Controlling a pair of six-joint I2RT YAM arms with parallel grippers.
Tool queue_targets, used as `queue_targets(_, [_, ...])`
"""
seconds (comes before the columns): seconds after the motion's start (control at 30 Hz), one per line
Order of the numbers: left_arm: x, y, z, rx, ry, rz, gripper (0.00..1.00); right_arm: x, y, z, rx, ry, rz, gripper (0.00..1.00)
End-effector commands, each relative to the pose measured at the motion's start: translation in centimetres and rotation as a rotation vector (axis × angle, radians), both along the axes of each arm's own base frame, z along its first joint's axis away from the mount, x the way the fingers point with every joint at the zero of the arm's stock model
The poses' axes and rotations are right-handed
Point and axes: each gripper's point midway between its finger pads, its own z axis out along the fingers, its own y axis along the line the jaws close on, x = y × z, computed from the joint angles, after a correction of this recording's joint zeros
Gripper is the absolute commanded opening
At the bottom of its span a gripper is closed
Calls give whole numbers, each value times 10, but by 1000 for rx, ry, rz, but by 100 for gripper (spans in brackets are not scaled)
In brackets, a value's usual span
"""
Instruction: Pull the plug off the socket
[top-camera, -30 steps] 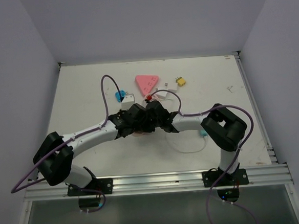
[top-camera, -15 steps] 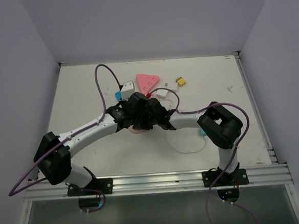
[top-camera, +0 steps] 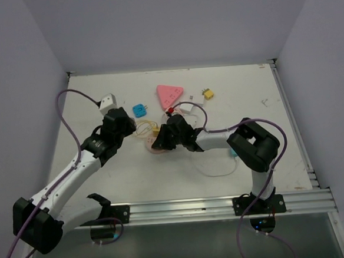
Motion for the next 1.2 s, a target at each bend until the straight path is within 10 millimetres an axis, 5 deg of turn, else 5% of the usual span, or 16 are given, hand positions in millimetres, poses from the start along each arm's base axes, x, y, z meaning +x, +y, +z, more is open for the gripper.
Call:
queue_targets(0.0, [14, 26, 10, -41, -82, -2, 0, -77, -116, -124, -520, 275, 56, 22])
queue_targets(0.2, [46, 56, -41, -134, 6, 12, 0, -68, -102, -104, -470, 200, 111, 25])
queue_targets(0.6, [97, 57, -79, -290, -36, -2, 14, -62, -87, -75, -376, 81, 194, 27])
queue_targets(0.83, [99, 58, -121, -309, 58, -22, 42, -57, -87, -52, -359, 0, 195, 29])
queue_targets(1.0, [92, 59, -114, -293, 38, -36, 73, -55, -91, -28, -364, -69, 191, 32])
queue_targets(1.17, [80, 61, -91, -248, 37, -67, 89, -53, -103, 8, -353, -140, 145, 39])
